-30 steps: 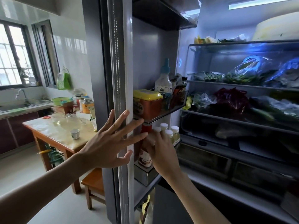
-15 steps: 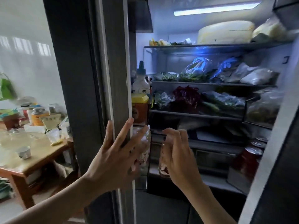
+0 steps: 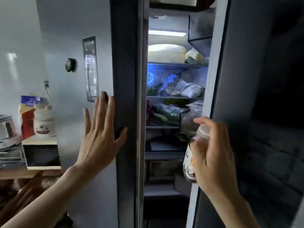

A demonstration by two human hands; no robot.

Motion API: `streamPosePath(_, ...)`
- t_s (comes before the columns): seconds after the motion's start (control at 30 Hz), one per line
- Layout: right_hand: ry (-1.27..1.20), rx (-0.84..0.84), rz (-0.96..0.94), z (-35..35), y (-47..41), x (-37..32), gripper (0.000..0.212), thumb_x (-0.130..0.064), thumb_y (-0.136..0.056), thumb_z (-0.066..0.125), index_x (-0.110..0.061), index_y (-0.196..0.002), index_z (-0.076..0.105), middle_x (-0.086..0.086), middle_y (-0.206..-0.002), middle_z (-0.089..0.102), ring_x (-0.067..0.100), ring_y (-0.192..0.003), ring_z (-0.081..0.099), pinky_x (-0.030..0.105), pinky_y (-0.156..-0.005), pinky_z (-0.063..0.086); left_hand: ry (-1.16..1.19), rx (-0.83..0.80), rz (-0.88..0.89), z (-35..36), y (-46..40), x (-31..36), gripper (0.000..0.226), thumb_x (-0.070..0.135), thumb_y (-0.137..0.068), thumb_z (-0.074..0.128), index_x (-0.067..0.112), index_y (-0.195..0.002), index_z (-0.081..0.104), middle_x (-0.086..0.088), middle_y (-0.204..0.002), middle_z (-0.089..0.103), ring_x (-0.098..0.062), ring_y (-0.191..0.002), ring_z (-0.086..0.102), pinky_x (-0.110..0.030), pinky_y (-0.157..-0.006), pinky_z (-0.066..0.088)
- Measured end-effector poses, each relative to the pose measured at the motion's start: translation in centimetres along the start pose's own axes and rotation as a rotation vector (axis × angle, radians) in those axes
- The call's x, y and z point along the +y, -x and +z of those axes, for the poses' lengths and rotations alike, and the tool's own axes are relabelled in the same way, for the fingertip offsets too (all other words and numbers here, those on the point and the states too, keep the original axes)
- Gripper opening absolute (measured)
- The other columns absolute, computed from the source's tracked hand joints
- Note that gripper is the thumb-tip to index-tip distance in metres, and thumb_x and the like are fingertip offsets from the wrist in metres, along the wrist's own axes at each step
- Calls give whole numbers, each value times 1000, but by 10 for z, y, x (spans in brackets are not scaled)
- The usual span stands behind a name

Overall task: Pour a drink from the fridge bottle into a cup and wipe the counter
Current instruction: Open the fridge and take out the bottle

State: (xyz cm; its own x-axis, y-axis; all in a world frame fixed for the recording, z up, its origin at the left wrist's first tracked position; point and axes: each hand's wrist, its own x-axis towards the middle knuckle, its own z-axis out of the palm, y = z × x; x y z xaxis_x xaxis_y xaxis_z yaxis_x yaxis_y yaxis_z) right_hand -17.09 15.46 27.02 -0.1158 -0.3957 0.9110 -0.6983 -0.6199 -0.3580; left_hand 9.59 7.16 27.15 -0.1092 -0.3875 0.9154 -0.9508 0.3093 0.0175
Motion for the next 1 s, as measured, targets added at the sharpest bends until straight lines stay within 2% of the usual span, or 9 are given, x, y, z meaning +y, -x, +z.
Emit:
streamPosePath(0.13,67,106,51,-20,-16,17,58,-31,-83,43,-21,-141,47,-11,-115,50,-3,-92,47,10,-74,34,-11,-1,67,64,-17,23,83,31,-96,45,7,-159,-2,-20,-167,-6,-35,-154,-6,-64,-121,9)
streamPosePath(0.27,114,101,50,-29,-12,25,68,-28,-82,46,-19,-149,41,-9,-118,51,4,-99,52,1,-81,32,-47,-10,17,118,-38,39,81,27,-94,46,5,-159,2,-23,-166,-2,-40,-154,-3,-66,-119,13)
streamPosePath(0.43,91,110,81,-37,-10,32,71,-32,-81,47,-27,-151,38,-45,-121,40,-24,-106,45,-7,-85,29,-75,-85,50,170,-64,29,83,54,-97,35,14,-160,0,-12,-169,-3,-30,-155,-4,-59,-123,7)
streamPosePath(0.53,89,103,119,-44,-10,35,71,-33,-84,48,-33,-153,35,-35,-120,46,-12,-105,52,-4,-85,33,-113,-137,44,195,-75,21,81,59,-97,28,16,-161,0,-6,-170,-3,-25,-156,-4,-59,-123,11)
streamPosePath(0.67,80,96,166,-53,-12,40,69,-35,-89,51,-37,-154,30,-16,-113,54,-1,-96,58,10,-86,46,-128,-158,34,203,-80,24,82,56,-97,30,14,-160,0,-9,-169,-4,-26,-155,-6,-55,-124,1)
streamPosePath(0.8,164,66,116,-52,-17,34,70,-36,-87,44,-16,-153,37,-12,-117,48,-6,-98,46,-5,-88,29,-81,-309,1,171,-80,35,79,50,-100,35,13,-160,-1,-11,-169,-10,-27,-155,-9,-58,-123,4)
streamPosePath(0.87,209,21,97,-50,-17,28,69,-38,-87,41,-13,-151,38,-8,-120,52,1,-98,53,5,-83,36,-17,-377,-46,140,-88,56,75,49,-102,29,12,-160,-1,-11,-168,-11,-27,-155,-5,-60,-123,4)
streamPosePath(0.93,299,-36,55,-47,-15,22,60,-34,-91,45,-11,-147,42,1,-124,58,15,-97,62,19,-76,48,97,-268,107,97,-104,81,69,45,-103,24,12,-160,5,-12,-169,-3,-26,-155,5,-58,-123,9)
streamPosePath(1.0,372,-117,10,-42,-14,19,50,-24,-92,52,-9,-140,49,4,-115,59,21,-87,66,23,-67,50,211,12,461,47,-120,113,63,35,-101,32,10,-158,20,-14,-167,15,-27,-151,25,-53,-122,20)
